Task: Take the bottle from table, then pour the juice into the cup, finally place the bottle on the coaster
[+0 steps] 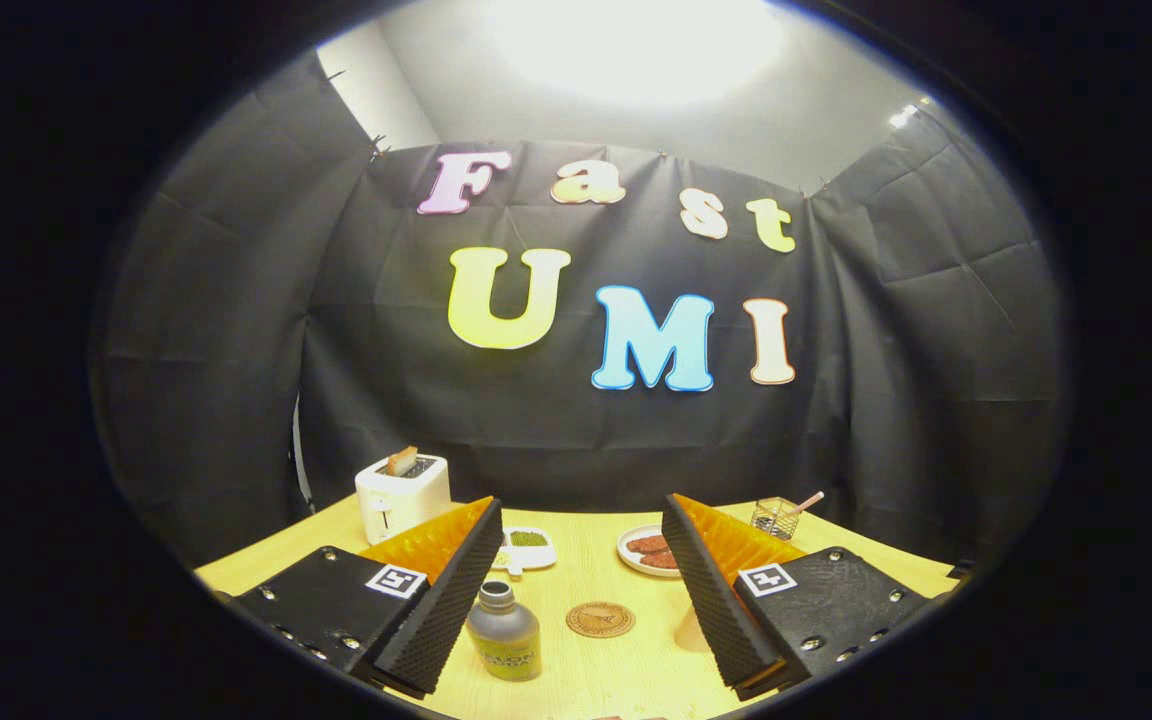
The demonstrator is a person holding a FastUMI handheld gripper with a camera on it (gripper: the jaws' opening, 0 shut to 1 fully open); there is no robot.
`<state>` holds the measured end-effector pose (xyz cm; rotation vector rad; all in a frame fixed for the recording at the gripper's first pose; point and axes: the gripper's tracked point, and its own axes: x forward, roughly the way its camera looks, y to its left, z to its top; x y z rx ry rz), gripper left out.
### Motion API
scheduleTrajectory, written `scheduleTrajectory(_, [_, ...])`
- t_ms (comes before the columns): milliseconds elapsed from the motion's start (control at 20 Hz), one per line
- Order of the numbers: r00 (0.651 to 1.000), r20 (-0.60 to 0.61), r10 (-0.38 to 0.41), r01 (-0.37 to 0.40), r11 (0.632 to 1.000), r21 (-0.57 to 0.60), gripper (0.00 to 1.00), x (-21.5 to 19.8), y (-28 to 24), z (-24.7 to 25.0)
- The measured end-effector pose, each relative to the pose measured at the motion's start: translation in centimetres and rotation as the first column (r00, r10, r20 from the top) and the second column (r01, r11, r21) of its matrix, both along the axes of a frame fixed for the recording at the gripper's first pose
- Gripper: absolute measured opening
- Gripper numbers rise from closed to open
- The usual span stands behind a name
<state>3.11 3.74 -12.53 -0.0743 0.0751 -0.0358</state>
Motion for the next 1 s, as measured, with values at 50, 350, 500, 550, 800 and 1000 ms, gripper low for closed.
scheduleTrajectory(50, [1.000, -0.002, 0.007, -0.007, 1.000, 0.001, 0.98, 0.3, 0.4, -0.9])
scheduleTrajectory(350, [0.997, 0.038, 0.065, -0.067, 0.996, 0.050, 0.98, 2.1, 3.5, -4.7])
scheduleTrajectory(500, [0.995, 0.025, 0.092, -0.093, 0.995, 0.045, 0.98, 3.1, 4.6, -7.2])
scheduleTrajectory(550, [0.996, 0.020, 0.090, -0.091, 0.995, 0.041, 0.98, 3.4, 4.7, -8.0])
scheduleTrajectory(800, [0.995, 0.018, 0.096, -0.097, 0.993, 0.061, 0.98, 4.5, 5.5, -11.4])
scheduleTrajectory(1000, [0.994, -0.015, 0.104, -0.103, 0.993, 0.051, 0.98, 4.9, 5.5, -14.1])
